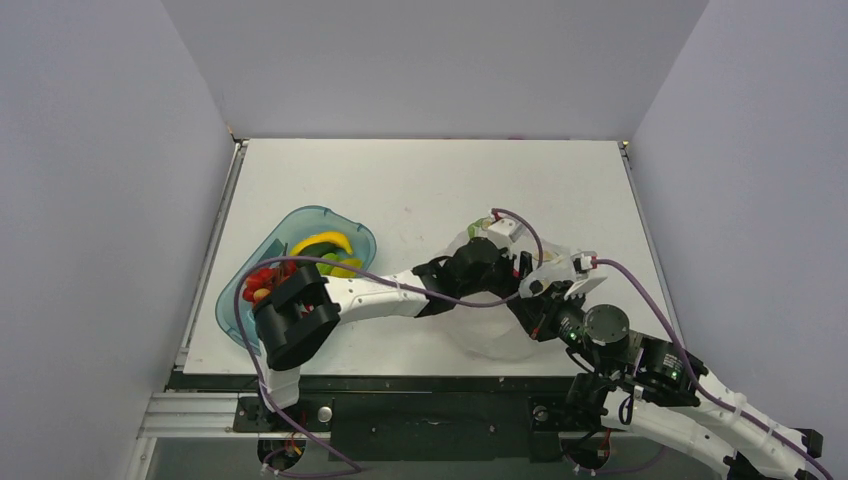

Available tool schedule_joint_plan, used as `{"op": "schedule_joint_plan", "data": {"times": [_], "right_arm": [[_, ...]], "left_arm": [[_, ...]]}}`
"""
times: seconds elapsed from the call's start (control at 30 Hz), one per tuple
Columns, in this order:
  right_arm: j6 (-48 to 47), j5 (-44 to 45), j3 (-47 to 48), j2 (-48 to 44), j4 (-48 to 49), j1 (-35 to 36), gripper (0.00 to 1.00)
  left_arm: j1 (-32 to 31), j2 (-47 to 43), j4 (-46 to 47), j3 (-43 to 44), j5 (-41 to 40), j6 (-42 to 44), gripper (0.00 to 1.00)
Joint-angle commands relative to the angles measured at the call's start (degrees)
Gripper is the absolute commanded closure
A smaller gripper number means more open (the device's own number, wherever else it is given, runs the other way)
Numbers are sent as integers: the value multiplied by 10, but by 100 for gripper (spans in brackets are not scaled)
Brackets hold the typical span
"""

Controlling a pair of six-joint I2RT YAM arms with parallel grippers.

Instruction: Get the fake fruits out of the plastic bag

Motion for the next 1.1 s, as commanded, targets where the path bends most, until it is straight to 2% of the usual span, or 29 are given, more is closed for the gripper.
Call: {"op": "schedule_joint_plan", "data": {"times": [0.0,0.1,0.2,0.43,0.53,0.67,0.73,0.77,0.8,0.83,0.87,0.9,0.93,0.97,1.0,1.07], "right_arm": [[-7,51,-15,8,-13,3,100],[20,83,-24,18,-30,3,100],[67,136,-38,29,-54,3,100],[140,213,-54,69,-93,-13,100],[155,240,-53,89,-108,-28,100],[153,251,-50,99,-109,-64,100],[145,257,-47,100,-112,-77,100],[140,261,-44,100,-116,-80,100],[138,264,-42,98,-118,-84,100],[133,269,-39,97,-123,-86,100],[130,273,-36,93,-126,-88,100],[129,279,-34,91,-134,-89,100],[125,281,-33,85,-138,-90,100],[122,281,-32,82,-142,-90,100],[118,279,-31,74,-143,-90,100],[117,268,-29,64,-143,-90,100]], "left_arm": [[36,-55,-20,-16,128,-35,97],[68,-81,75,-57,220,-129,100],[97,-114,129,-87,269,-190,100],[107,-159,249,-63,429,-272,100],[107,-187,261,-59,475,-274,100],[115,-234,240,-74,497,-248,100],[131,-268,183,-87,494,-215,100],[137,-294,148,-89,487,-194,100],[148,-310,43,-87,451,-134,100],[152,-342,-22,-72,417,-97,100],[156,-357,-159,-59,327,-22,100],[157,-383,-217,-38,278,10,100],[159,-394,-306,-31,180,58,100],[161,-419,-336,-27,133,73,100],[167,-430,-380,-29,43,93,100],[184,-467,-416,-45,-56,100,100]]}}
